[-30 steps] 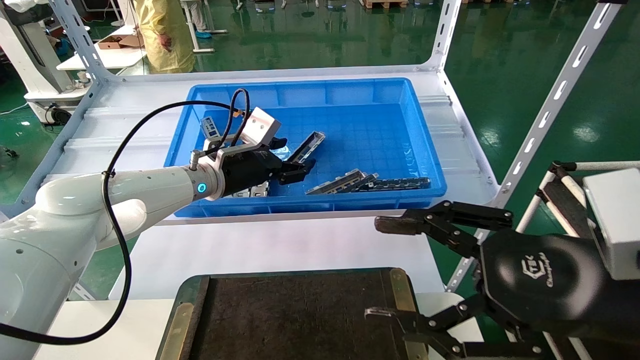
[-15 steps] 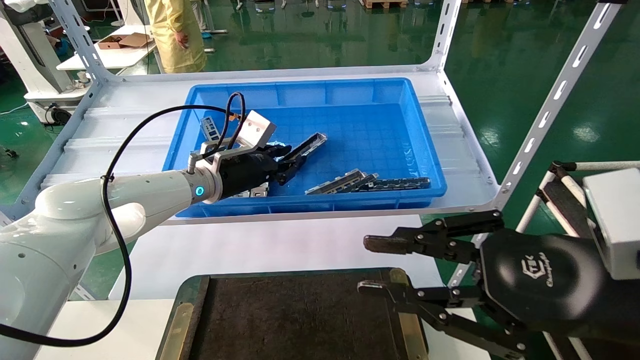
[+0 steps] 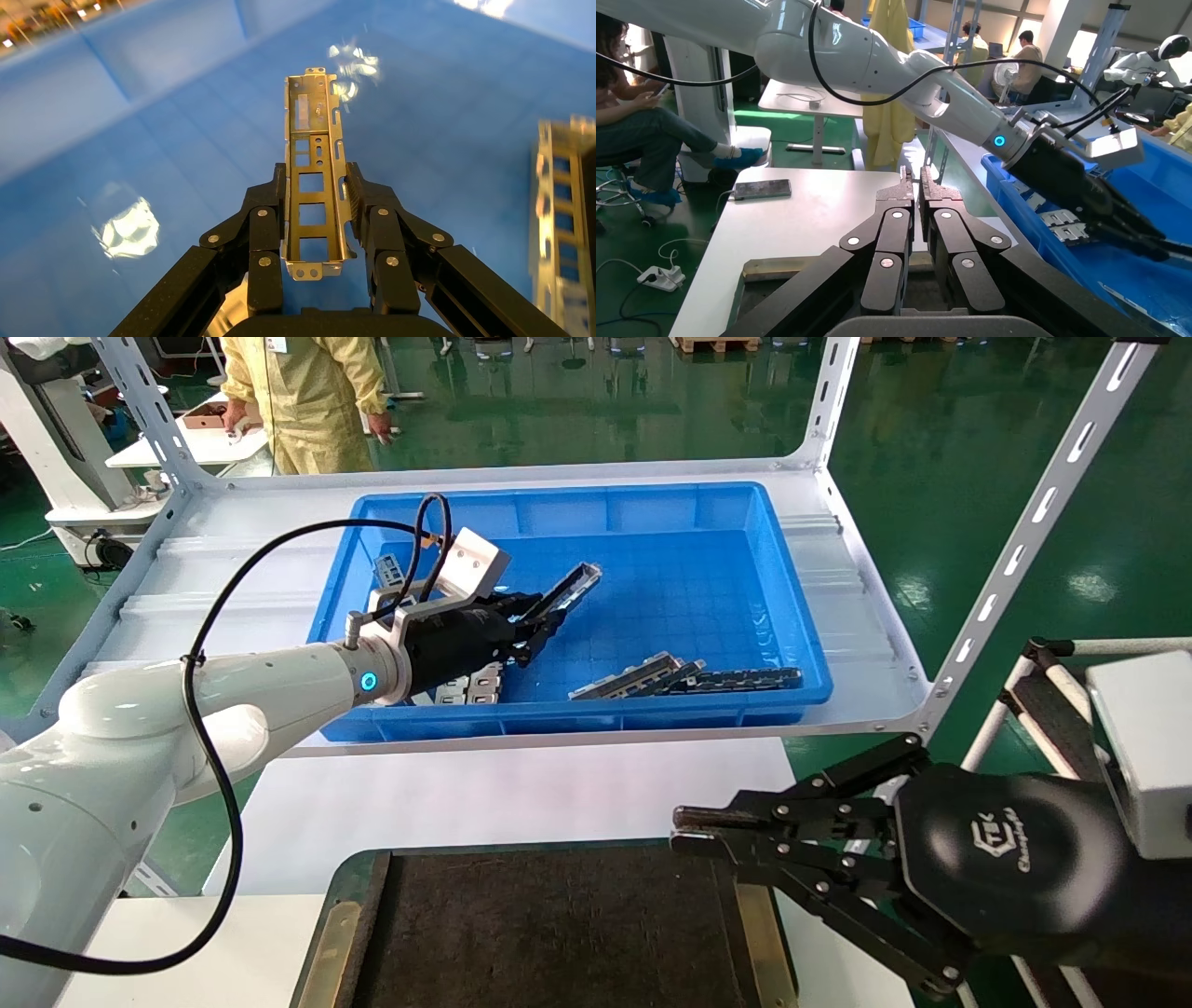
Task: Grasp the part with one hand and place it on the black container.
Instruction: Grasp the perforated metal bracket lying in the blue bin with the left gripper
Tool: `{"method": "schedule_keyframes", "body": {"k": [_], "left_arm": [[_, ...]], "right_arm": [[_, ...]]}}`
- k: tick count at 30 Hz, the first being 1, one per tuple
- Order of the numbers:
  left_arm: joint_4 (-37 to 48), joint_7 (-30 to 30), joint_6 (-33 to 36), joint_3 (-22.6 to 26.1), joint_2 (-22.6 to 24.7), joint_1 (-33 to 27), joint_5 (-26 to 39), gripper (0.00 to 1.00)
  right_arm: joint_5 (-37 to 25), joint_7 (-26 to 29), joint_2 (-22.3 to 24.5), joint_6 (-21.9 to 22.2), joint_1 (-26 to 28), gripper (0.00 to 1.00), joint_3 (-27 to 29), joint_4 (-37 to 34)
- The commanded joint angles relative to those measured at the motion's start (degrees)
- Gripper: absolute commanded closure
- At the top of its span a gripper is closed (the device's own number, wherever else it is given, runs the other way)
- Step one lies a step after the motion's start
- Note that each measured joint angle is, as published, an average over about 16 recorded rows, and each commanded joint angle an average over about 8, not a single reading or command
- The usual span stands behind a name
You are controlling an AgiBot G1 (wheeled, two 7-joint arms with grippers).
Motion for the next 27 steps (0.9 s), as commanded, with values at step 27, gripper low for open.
{"method": "schedule_keyframes", "body": {"k": [27], "left_arm": [[-7.45,0.52,40.04,-2.29,-14.40,-0.61,-7.79,1.00]], "right_arm": [[0.04,-0.03,0.02,0.02,0.01,1.00,-0.05,0.00]]}}
